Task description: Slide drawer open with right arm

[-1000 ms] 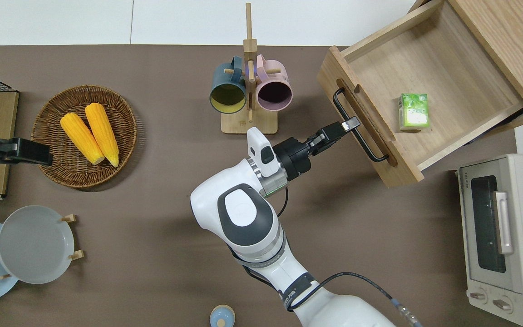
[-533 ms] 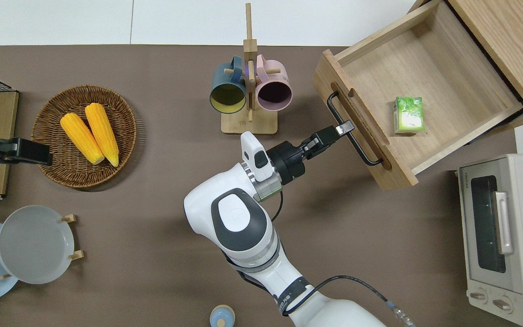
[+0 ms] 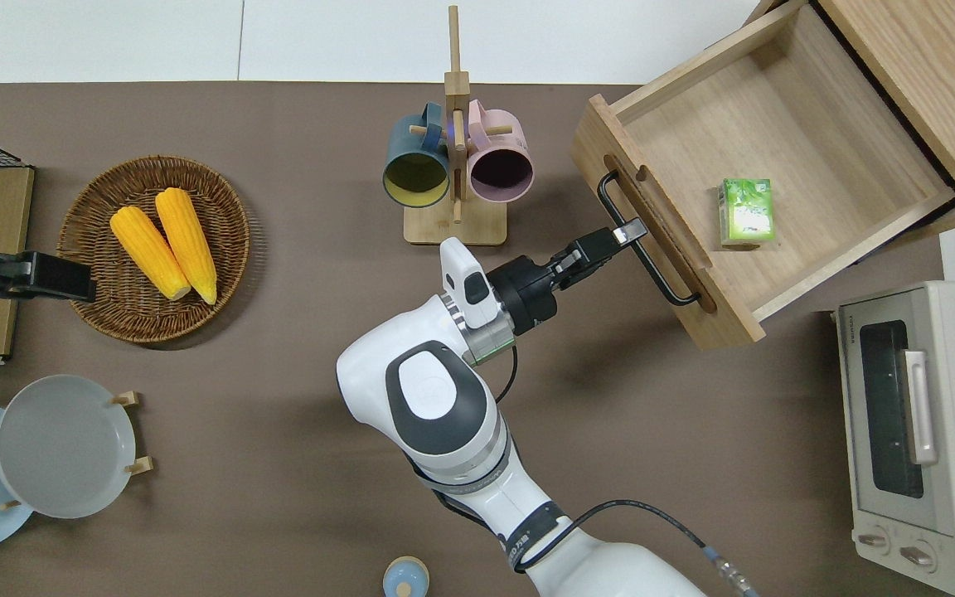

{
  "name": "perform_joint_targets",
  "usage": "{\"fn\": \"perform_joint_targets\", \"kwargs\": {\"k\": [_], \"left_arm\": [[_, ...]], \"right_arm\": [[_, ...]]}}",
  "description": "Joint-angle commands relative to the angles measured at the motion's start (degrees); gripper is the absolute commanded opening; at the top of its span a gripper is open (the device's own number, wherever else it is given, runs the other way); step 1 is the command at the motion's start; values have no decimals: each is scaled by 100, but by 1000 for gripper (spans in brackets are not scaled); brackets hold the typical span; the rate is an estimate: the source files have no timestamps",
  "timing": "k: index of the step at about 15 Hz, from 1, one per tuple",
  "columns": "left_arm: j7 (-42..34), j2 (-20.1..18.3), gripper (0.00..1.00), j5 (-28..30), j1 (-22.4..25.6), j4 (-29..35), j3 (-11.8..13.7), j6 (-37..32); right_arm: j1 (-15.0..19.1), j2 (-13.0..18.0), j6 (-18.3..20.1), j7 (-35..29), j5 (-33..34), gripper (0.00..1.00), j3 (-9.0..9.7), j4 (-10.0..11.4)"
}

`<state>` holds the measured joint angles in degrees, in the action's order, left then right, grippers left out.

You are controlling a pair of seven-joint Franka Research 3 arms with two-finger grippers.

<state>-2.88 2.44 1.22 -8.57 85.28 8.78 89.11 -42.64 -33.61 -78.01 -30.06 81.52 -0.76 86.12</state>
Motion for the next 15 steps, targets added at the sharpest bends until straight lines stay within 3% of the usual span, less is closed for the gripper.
{"fn": "perform_joint_targets", "kwargs": {"k": [1, 2, 9, 15], "left_arm": [[-46, 81, 998, -69, -101, -126, 98, 1], [-46, 81, 998, -69, -101, -126, 98, 1], [-46, 81, 998, -78, -101, -126, 98, 1], [-46, 81, 998, -69, -101, -126, 98, 1]], "right_arm": [[-52, -111, -3, 80, -102, 932, -100, -200], [-52, -111, -12, 36, -102, 979, -100, -192], [-52, -94, -30, -122, -207, 981, -91, -297], [-148, -50, -100, -333, -953, 981, -21, -780]]}}
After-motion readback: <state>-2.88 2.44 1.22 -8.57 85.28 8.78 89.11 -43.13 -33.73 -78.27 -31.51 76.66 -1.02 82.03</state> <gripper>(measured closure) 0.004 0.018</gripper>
